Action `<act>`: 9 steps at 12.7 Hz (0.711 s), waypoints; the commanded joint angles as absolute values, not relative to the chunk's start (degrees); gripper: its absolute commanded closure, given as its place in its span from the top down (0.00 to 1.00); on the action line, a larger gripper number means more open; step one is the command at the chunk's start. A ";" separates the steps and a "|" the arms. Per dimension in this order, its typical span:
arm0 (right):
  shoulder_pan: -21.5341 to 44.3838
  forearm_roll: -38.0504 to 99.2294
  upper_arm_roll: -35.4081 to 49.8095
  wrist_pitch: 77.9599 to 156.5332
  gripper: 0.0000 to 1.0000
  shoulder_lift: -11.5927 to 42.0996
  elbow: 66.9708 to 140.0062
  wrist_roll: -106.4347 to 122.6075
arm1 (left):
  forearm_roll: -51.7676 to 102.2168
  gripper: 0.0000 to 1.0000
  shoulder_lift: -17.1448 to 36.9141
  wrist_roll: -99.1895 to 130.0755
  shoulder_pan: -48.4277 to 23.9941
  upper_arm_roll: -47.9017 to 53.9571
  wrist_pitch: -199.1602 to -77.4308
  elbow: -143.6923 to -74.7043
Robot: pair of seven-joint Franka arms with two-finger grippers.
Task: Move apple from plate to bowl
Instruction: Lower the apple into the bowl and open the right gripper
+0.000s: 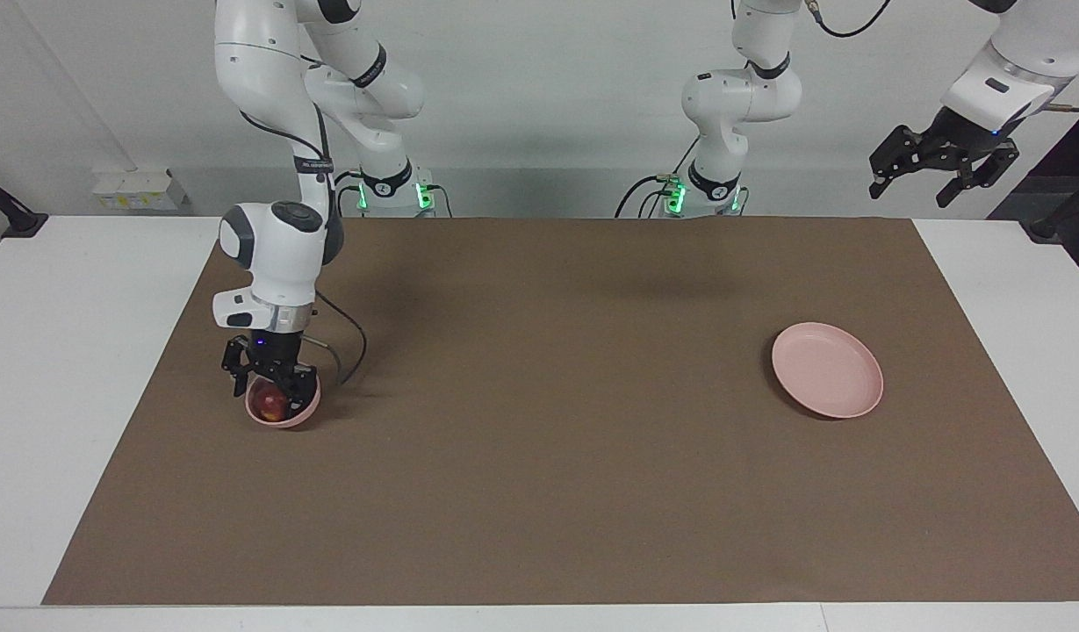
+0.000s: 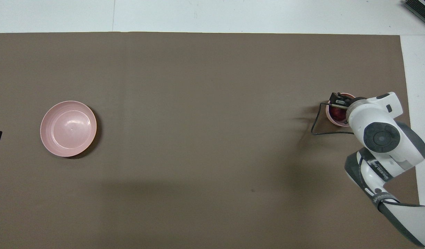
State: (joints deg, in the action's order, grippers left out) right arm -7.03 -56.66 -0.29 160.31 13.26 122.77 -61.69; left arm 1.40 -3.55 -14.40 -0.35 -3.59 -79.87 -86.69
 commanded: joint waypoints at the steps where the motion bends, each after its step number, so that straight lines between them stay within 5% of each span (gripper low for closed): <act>1: -7.12 -57.93 1.05 157.42 1.00 11.08 123.05 -60.65 | 0.00 1.00 -4.75 -13.89 0.09 -3.08 -80.07 -87.98; 6: -7.12 -52.52 1.84 156.10 1.00 12.30 120.50 -57.48 | -1.49 1.00 -4.66 -13.89 -0.44 -2.90 -81.99 -87.98; 9: -7.12 -35.30 7.45 143.58 1.00 13.35 115.16 -56.17 | -1.76 1.00 -4.66 -13.80 -0.79 -2.55 -81.83 -88.07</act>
